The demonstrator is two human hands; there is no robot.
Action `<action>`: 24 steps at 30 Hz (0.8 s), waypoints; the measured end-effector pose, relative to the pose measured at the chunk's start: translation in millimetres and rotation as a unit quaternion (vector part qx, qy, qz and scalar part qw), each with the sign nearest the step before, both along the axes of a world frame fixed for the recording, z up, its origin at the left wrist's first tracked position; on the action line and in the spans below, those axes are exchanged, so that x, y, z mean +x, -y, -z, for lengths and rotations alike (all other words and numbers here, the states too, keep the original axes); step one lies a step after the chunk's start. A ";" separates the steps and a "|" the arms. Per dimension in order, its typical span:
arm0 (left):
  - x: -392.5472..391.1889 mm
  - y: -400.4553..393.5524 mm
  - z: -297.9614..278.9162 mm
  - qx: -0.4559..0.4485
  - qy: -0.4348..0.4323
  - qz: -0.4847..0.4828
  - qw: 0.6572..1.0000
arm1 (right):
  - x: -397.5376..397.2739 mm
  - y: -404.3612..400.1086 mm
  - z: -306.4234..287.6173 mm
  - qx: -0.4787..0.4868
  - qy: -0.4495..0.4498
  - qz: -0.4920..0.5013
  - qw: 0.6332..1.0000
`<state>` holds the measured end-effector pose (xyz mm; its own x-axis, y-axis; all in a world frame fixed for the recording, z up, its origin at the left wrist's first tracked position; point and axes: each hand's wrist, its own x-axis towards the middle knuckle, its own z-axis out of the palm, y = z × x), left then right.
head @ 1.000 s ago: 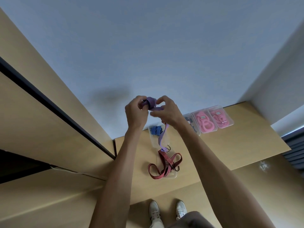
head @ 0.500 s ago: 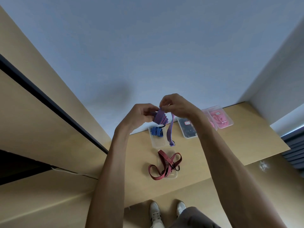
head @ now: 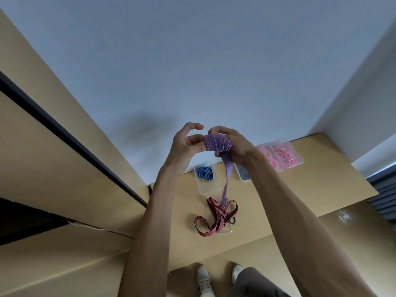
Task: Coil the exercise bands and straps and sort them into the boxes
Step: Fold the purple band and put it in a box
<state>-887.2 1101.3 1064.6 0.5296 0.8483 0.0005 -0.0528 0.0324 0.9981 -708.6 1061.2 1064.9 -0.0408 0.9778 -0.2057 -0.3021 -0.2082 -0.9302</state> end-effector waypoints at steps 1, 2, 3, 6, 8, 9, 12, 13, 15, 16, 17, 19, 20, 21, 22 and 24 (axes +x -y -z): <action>1.5 0.8 0.9 -0.003 0.007 -0.020 1.000 | -2.0 1.0 4.1 -0.017 -0.010 -0.009 1.000; 2.7 1.0 2.0 -0.004 0.010 -0.045 0.999 | -3.9 1.9 8.9 -0.035 0.005 -0.013 0.999; 3.5 0.4 3.2 -0.001 0.007 -0.075 0.997 | -6.2 2.7 13.8 -0.052 0.039 -0.009 0.998; 4.4 -1.7 8.7 0.033 -0.037 -0.153 0.987 | -14.4 4.5 23.1 -0.071 0.118 0.015 0.990; 4.2 -2.5 12.5 0.053 -0.065 -0.191 0.978 | -18.3 5.8 23.8 -0.068 0.166 0.036 0.983; 4.4 -2.5 14.6 0.058 -0.072 -0.208 0.974 | -19.0 6.5 23.9 -0.061 0.200 0.041 0.977; 7.0 0.0 19.7 0.074 -0.084 -0.264 0.958 | -23.0 6.4 22.0 -0.024 0.299 0.027 0.953; 8.4 0.6 20.6 0.086 -0.088 -0.280 0.952 | -25.4 5.5 21.0 -0.015 0.324 0.024 0.946; 10.4 0.9 21.6 0.113 -0.097 -0.301 0.942 | -29.8 3.1 19.7 -0.008 0.382 0.028 0.924; 10.4 0.4 21.6 0.123 -0.102 -0.308 0.938 | -31.2 2.6 18.6 -0.010 0.401 0.028 0.915; 10.0 -0.5 21.5 0.130 -0.109 -0.314 0.934 | -31.8 1.9 18.4 -0.018 0.399 0.032 0.916; 8.8 -1.3 20.1 0.128 -0.119 -0.320 0.931 | -30.9 1.3 19.1 -0.040 0.342 0.053 0.937; 8.6 -1.6 19.2 0.109 -0.106 -0.315 0.937 | -29.7 1.3 19.7 -0.049 0.319 0.066 0.944; 9.0 -1.6 18.3 0.073 -0.075 -0.304 0.947 | -28.6 1.3 19.5 -0.057 0.308 0.077 0.947; 8.8 -1.3 17.0 0.027 -0.037 -0.286 0.957 | -27.6 1.0 20.1 -0.062 0.306 0.083 0.946; 5.9 -2.1 13.4 -0.059 0.022 -0.237 0.970 | -25.2 0.7 20.9 -0.062 0.345 0.085 0.933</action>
<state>-881.3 1103.5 1051.2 0.0825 0.9917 -0.0983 -0.1322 0.1087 0.9852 -733.8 1060.5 1044.0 0.2960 0.9251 -0.2377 0.3208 -0.3307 -0.8875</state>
